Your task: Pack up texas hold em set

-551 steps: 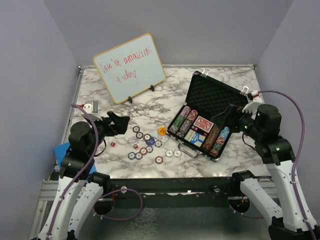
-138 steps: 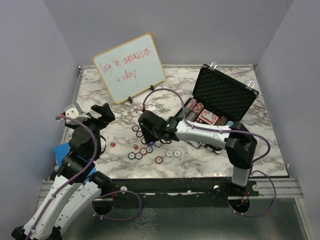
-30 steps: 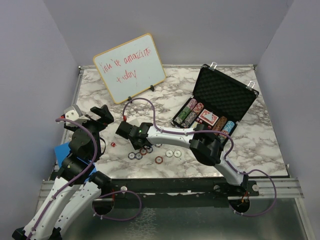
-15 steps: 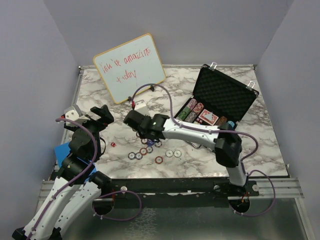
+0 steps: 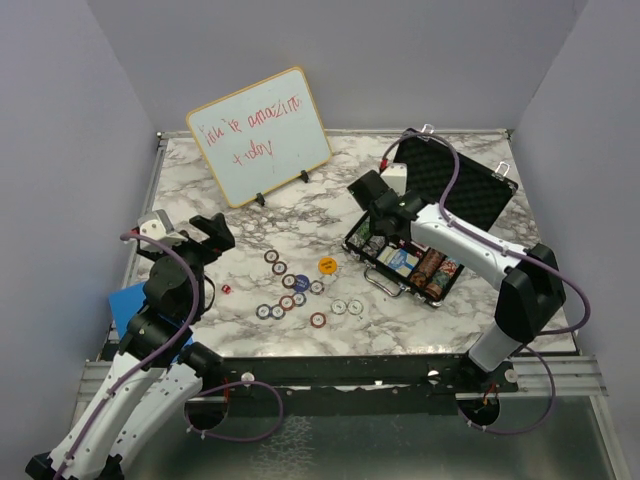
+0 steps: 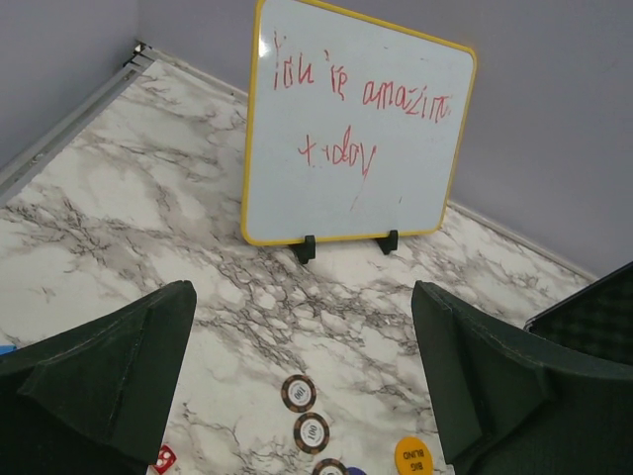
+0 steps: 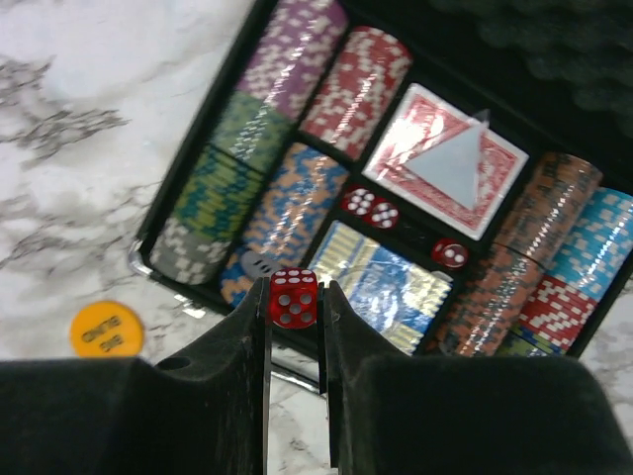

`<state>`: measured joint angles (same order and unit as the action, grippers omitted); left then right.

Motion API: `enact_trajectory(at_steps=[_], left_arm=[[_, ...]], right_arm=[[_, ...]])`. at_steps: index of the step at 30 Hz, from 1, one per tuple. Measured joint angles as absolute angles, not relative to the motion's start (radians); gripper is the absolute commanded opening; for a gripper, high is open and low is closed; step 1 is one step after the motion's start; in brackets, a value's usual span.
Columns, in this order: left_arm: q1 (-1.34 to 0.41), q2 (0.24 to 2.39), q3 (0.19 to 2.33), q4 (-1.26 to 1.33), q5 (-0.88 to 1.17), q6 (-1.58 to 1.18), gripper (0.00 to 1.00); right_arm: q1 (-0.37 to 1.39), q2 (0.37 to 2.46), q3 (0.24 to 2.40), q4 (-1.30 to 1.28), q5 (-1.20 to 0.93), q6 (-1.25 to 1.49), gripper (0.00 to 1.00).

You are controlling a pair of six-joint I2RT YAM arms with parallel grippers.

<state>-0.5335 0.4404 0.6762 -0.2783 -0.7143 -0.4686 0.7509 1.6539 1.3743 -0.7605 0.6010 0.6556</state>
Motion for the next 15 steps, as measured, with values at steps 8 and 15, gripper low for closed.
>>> enact_trajectory(at_steps=[8, 15], left_arm=[[-0.533, 0.446, 0.672, -0.278, -0.688, -0.473, 0.99], [-0.533, 0.479, 0.672, -0.278, -0.688, -0.473, 0.99]], right_arm=[[0.619, 1.639, 1.291, -0.77, 0.599, 0.738, 0.18], [0.565, 1.639, 1.205, -0.758, 0.593, 0.794, 0.18]])
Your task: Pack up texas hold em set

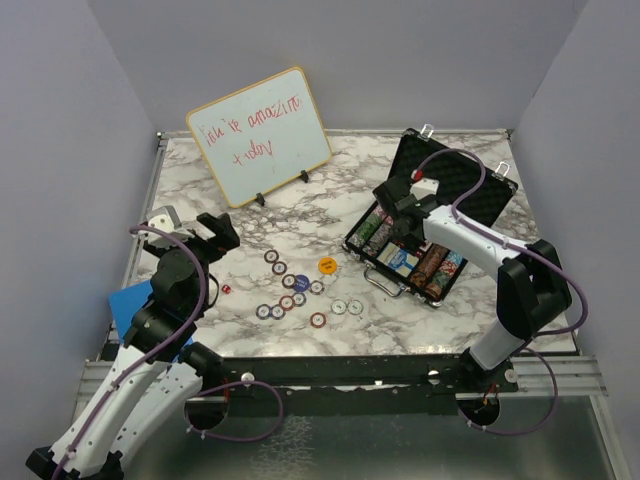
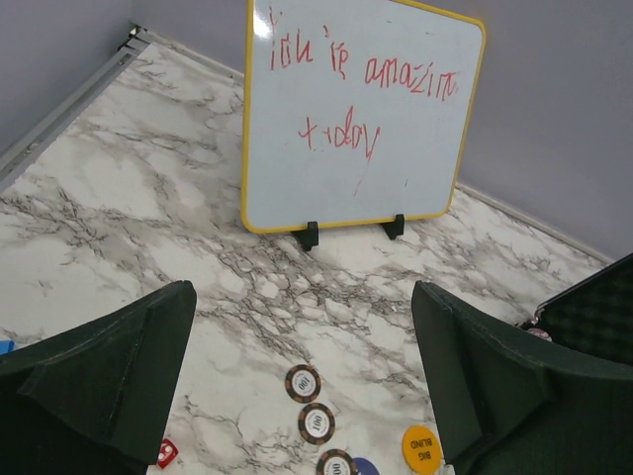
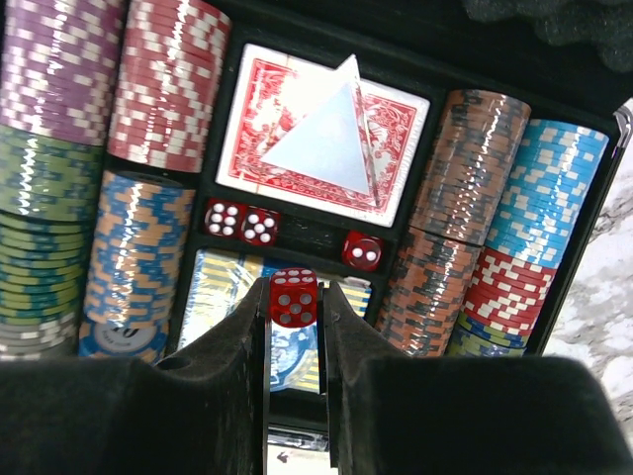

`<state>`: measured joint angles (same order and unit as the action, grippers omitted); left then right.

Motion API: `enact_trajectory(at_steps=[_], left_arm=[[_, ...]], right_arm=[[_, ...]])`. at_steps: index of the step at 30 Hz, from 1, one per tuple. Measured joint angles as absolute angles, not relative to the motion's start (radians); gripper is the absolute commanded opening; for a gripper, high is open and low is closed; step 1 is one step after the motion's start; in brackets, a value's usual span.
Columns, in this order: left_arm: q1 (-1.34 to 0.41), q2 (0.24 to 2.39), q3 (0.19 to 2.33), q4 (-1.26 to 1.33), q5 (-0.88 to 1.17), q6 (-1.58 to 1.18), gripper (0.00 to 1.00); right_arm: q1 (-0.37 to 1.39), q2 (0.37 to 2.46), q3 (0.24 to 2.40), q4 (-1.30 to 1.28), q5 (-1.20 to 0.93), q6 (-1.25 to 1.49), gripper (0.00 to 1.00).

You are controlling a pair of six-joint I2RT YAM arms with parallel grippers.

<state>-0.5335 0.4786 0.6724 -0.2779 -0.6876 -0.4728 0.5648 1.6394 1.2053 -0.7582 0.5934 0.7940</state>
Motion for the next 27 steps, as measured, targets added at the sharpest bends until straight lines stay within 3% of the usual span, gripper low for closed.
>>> enact_trajectory(at_steps=[27], left_arm=[[-0.533, 0.539, 0.672, -0.274, -0.68, -0.466, 0.99]], right_arm=[[0.51, 1.69, 1.121, -0.622, 0.541, 0.83, 0.18]])
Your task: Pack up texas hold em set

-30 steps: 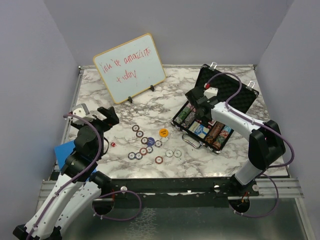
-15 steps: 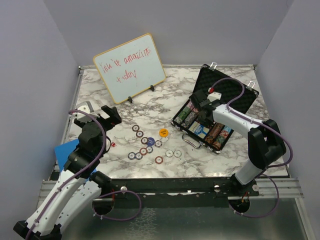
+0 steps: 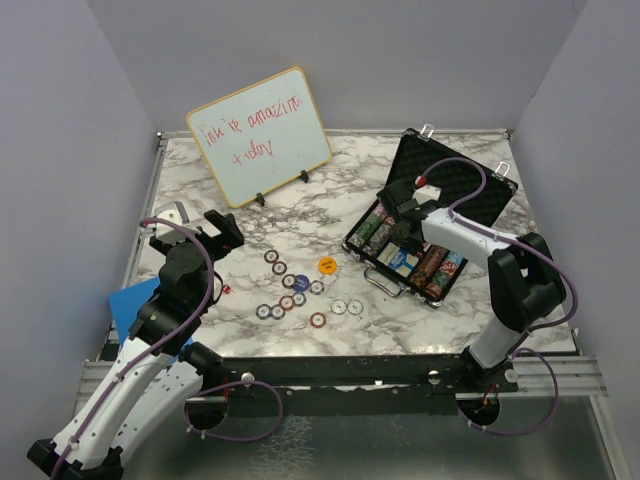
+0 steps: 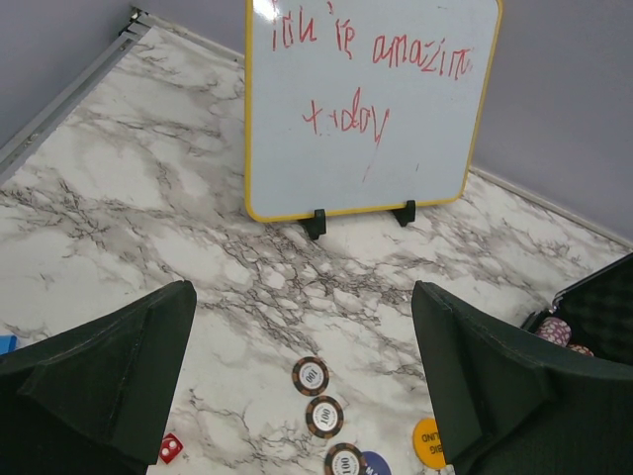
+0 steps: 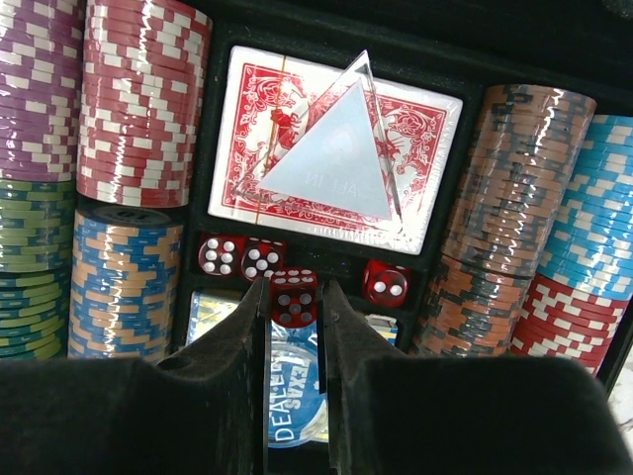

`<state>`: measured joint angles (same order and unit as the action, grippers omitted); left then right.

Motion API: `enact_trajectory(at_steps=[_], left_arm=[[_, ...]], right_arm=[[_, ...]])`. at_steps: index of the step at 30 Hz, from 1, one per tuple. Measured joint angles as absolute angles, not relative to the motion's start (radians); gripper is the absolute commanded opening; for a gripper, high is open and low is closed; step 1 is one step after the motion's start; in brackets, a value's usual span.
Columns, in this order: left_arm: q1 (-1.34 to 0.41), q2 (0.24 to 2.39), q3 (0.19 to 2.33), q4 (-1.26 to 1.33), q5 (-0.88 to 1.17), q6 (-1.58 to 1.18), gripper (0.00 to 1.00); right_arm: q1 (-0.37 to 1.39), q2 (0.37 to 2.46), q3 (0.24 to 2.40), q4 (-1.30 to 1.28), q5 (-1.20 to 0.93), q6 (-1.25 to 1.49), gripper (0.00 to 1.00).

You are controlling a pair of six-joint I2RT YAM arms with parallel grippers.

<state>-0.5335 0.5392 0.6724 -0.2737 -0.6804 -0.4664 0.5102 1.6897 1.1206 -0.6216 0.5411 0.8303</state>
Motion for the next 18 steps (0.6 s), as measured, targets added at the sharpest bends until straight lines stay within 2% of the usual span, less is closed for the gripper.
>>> enact_trajectory(at_steps=[18], left_arm=[[-0.533, 0.546, 0.672, -0.27, -0.68, -0.466, 0.99]], right_arm=[[0.495, 1.691, 1.085, -0.577, 0.533, 0.839, 0.22]])
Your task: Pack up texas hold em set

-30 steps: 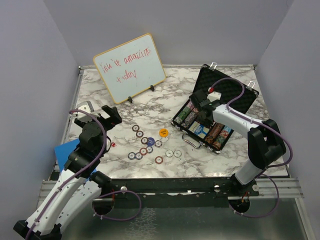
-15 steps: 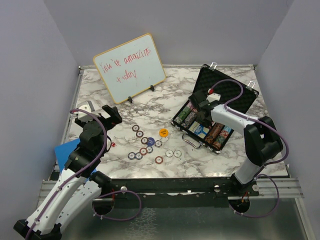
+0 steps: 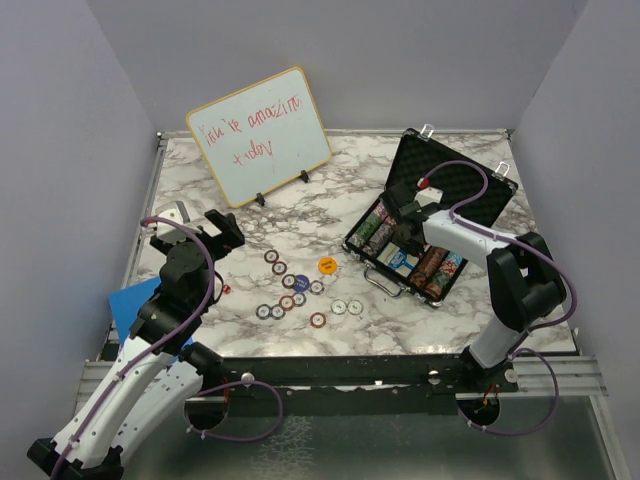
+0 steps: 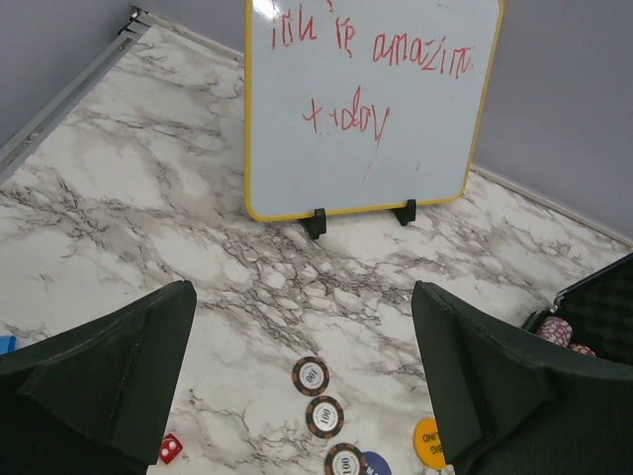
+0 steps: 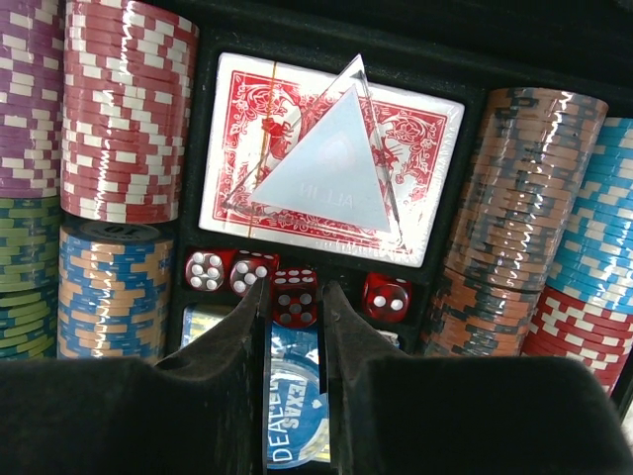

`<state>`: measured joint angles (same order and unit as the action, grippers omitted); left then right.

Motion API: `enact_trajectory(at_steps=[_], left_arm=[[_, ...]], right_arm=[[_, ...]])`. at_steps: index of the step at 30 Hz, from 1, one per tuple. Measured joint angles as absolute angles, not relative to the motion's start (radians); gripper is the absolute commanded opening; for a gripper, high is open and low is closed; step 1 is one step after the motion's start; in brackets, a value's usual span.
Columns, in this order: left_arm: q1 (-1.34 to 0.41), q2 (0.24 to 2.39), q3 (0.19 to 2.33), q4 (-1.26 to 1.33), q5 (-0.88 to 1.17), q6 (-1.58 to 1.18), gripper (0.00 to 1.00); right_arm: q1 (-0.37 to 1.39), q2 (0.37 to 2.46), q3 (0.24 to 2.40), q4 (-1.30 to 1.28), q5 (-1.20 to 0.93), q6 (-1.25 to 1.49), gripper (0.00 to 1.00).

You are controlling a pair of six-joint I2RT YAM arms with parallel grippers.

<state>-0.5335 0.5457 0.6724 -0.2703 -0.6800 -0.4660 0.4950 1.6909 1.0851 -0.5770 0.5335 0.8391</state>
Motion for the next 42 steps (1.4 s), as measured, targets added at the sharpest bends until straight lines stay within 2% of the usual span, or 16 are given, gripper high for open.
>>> enact_trajectory(at_steps=[5, 12, 16, 26, 31, 35, 39, 42], left_arm=[[-0.533, 0.549, 0.672, -0.27, -0.68, -0.466, 0.99], [-0.533, 0.549, 0.672, -0.27, -0.68, -0.466, 0.99], [-0.533, 0.549, 0.672, -0.27, -0.68, -0.466, 0.99], [-0.533, 0.551, 0.672, -0.27, -0.68, -0.466, 0.99], [-0.533, 0.551, 0.672, -0.27, -0.68, -0.466, 0.99], [-0.533, 0.551, 0.672, -0.27, -0.68, -0.466, 0.99], [-0.533, 0.551, 0.672, -0.27, -0.68, -0.465, 0.99], [-0.533, 0.551, 0.672, -0.27, -0.68, -0.465, 0.99]], right_arm=[[0.49, 1.697, 1.085, -0.567, 0.53, 0.838, 0.26], [0.489, 1.701, 1.085, -0.565, 0.525, 0.838, 0.39], [0.489, 1.702, 1.085, -0.565, 0.517, 0.837, 0.41], [0.485, 1.701, 1.085, -0.565, 0.506, 0.835, 0.43], [0.482, 1.692, 1.08, -0.561, 0.491, 0.834, 0.38], [0.482, 1.675, 1.078, -0.554, 0.481, 0.822, 0.4], [0.482, 1.647, 1.078, -0.542, 0.48, 0.767, 0.43], [0.479, 1.627, 1.076, -0.515, 0.465, 0.686, 0.4]])
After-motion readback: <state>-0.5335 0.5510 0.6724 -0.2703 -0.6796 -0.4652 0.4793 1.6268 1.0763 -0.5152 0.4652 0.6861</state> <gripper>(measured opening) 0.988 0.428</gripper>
